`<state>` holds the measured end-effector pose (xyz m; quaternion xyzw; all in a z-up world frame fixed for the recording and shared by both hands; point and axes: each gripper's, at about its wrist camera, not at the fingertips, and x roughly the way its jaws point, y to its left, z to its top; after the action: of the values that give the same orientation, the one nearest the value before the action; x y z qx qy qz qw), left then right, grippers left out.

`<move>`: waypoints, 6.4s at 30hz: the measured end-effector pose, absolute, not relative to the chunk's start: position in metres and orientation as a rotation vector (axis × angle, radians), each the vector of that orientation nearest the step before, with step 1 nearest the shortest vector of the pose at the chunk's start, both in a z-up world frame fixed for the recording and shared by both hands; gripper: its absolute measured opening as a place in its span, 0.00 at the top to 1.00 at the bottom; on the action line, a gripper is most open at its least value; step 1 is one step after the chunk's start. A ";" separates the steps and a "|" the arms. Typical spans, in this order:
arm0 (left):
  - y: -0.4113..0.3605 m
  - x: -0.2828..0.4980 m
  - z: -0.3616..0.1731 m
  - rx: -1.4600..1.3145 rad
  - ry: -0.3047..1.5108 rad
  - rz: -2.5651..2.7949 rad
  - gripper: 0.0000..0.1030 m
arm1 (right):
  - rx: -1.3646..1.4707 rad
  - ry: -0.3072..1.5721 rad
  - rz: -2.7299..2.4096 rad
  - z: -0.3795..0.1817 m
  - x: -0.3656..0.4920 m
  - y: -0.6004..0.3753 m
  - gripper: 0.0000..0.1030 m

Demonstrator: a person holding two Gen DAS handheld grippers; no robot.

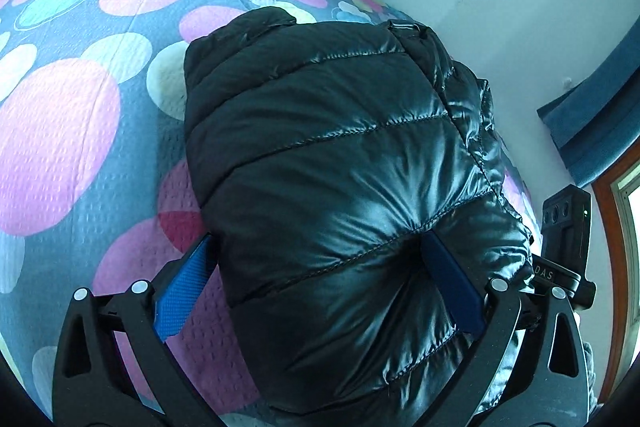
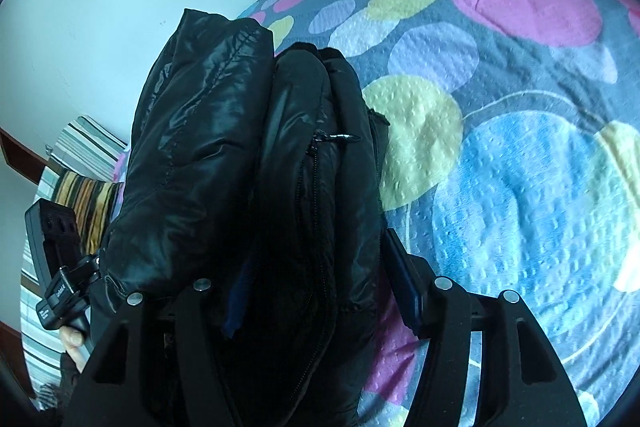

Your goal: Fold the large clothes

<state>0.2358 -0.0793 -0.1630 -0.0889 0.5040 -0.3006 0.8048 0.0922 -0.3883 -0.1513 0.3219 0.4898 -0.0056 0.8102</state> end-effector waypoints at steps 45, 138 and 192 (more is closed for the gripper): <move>0.025 0.309 -0.118 -0.115 0.961 -0.500 0.17 | 0.816 0.900 0.368 -0.172 0.220 -0.272 0.72; 0.044 0.100 -0.040 0.041 0.658 -0.009 0.02 | 0.089 0.711 -0.155 -0.024 0.068 -0.157 0.20; 0.038 0.072 -0.021 0.057 0.576 0.022 0.02 | 0.061 0.663 -0.168 -0.010 0.056 -0.145 0.16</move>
<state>0.0717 0.0384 -0.0213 0.0281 0.2838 0.0109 0.9584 0.0557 -0.1452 -0.0098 0.0298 0.3248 -0.0822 0.9417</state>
